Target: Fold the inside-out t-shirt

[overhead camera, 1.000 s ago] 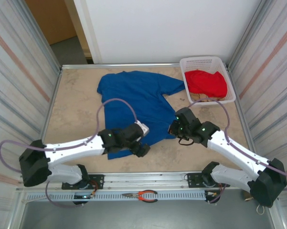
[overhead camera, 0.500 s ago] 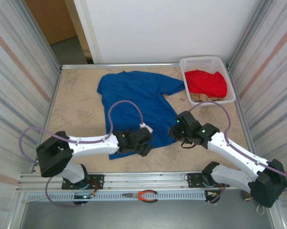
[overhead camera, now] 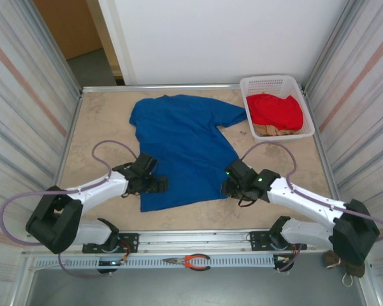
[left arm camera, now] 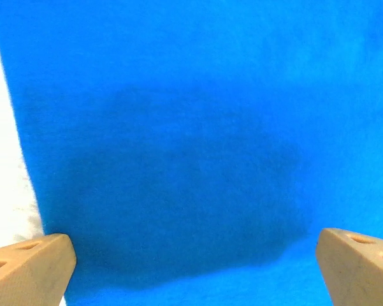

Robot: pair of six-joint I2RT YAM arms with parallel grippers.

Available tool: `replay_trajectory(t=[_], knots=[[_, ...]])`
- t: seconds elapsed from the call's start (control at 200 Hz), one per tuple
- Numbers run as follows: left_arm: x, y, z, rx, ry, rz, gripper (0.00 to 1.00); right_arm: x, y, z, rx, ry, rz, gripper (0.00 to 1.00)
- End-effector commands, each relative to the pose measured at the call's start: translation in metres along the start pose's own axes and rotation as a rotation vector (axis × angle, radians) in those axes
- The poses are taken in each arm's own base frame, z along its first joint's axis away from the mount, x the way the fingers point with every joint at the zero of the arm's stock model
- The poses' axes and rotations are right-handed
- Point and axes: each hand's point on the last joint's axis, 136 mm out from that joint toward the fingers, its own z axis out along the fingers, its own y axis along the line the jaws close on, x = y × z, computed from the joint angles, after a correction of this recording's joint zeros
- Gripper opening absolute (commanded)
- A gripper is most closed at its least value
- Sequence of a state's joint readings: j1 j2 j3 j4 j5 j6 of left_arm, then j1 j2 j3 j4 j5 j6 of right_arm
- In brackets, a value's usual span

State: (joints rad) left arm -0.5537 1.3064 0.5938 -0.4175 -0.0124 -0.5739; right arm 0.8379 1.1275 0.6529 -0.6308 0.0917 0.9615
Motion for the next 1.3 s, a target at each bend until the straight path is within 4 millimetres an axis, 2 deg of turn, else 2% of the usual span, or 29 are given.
replay_trajectory(t=[0.0, 0.23, 0.386, 0.571, 0.902, 1.097, 1.157, 1.187, 1.293], knots=[[0.021, 0.017, 0.001, -0.001, 0.103, -0.091, 0.99, -0.007, 0.014, -0.005, 0.055, -0.044, -0.066, 0.50], [-0.016, 0.027, -0.030, 0.019, 0.006, -0.123, 0.99, -0.006, 0.035, -0.002, 0.240, -0.059, -0.303, 0.41], [-0.032, 0.022, -0.049, 0.023, -0.030, -0.081, 0.99, 0.002, 0.048, 0.015, 0.286, -0.018, -0.380, 0.32], [-0.040, 0.012, -0.061, 0.073, -0.058, -0.068, 0.99, 0.010, 0.034, 0.025, 0.330, 0.007, -0.378, 0.34], [-0.037, 0.007, -0.057, 0.096, -0.048, -0.066, 0.99, 0.020, 0.016, 0.026, 0.358, 0.030, -0.371, 0.36], [-0.040, 0.001, -0.058, 0.104, -0.051, -0.054, 0.99, 0.025, 0.012, 0.030, 0.358, 0.038, -0.362, 0.34], [-0.041, -0.001, -0.059, 0.102, -0.053, -0.047, 0.99, 0.025, 0.012, 0.031, 0.356, 0.036, -0.361, 0.31], [-0.040, -0.002, -0.058, 0.101, -0.050, -0.042, 0.99, 0.025, 0.012, 0.031, 0.354, 0.036, -0.359, 0.26], [-0.041, -0.005, -0.057, 0.101, -0.049, -0.033, 0.99, 0.025, 0.016, 0.030, 0.336, 0.033, -0.356, 0.02]])
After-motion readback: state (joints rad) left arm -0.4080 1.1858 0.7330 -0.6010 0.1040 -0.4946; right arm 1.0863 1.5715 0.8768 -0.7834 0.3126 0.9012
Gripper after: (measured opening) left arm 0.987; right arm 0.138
